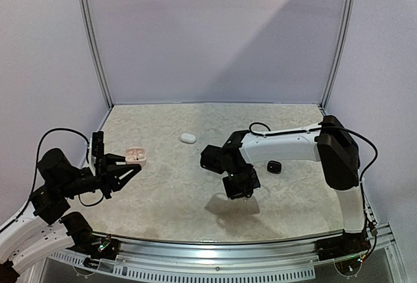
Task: Insert the wireless bluetooth earbuds into the charging case
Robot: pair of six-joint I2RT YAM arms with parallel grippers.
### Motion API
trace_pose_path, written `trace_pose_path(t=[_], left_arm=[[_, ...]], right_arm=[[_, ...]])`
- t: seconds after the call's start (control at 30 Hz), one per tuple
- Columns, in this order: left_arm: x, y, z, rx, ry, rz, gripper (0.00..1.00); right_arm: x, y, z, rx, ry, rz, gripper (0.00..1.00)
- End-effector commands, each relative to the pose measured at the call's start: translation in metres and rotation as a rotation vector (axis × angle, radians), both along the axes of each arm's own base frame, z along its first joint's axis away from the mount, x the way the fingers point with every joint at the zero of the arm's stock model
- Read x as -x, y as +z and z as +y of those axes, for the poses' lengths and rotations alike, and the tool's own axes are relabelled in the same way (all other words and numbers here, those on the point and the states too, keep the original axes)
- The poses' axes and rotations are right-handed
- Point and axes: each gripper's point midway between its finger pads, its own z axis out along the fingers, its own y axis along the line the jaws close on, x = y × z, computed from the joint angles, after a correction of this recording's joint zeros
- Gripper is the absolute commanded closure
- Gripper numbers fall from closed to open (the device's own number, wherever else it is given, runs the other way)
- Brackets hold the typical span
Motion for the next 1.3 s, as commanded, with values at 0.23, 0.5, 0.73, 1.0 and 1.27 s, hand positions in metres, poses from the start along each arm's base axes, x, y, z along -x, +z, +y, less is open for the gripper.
trace_pose_path(t=[0.23,0.5,0.73,1.0,1.27], left_arm=[[-0.003,0.001,0.004,0.005,0.025,-0.025,1.00],[-0.003,0.000,0.004,0.005,0.025,-0.025,1.00],[-0.002,0.000,0.004,0.004,0.023,-0.026,1.00],[-0.002,0.000,0.004,0.004,0.024,-0.025,1.00],[-0.002,0.001,0.004,0.006,0.024,-0.028,1.00]], right_arm=[[-0.015,-0.004,-0.010,0.030,-0.021,-0.011,0.92],[-0.020,0.000,-0.034,0.044,-0.064,-0.033,0.88],[-0.028,0.004,-0.052,0.018,-0.105,-0.057,0.87],[-0.025,0.015,-0.075,0.060,-0.126,-0.062,0.86],[-0.032,0.035,-0.060,0.010,-0.117,-0.090,0.73]])
